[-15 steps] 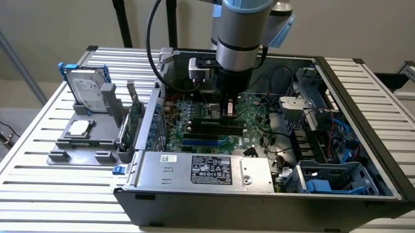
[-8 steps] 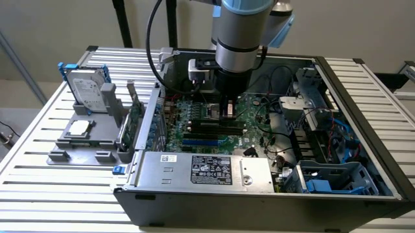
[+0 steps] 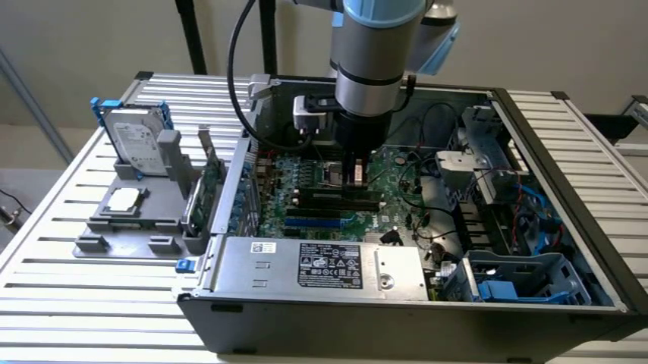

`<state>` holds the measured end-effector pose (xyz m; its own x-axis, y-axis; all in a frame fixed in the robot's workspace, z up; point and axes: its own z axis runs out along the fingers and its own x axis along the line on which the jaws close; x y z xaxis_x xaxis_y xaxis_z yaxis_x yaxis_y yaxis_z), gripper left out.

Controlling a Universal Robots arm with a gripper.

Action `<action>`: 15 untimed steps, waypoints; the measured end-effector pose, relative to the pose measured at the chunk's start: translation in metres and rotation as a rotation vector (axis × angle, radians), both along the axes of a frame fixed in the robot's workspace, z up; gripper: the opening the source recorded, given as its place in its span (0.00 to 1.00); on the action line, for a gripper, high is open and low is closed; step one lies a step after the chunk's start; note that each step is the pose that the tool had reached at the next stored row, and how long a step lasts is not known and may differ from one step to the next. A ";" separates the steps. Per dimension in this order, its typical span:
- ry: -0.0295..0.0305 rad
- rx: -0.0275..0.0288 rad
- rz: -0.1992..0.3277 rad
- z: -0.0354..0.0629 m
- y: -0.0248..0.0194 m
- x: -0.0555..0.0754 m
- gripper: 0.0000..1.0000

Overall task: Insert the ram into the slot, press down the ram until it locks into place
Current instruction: 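Insert the ram into the slot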

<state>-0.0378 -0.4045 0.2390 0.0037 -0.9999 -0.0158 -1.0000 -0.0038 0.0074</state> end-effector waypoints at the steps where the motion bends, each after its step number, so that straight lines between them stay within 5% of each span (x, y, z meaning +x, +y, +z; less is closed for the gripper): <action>1: 0.0000 -0.0002 0.000 0.0000 0.0000 0.000 0.13; 15: -0.0003 -0.0091 0.000 -0.0032 0.0005 -0.002 0.13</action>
<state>-0.0396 -0.4041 0.2359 0.0037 -1.0000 -0.0067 -1.0000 -0.0038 0.0072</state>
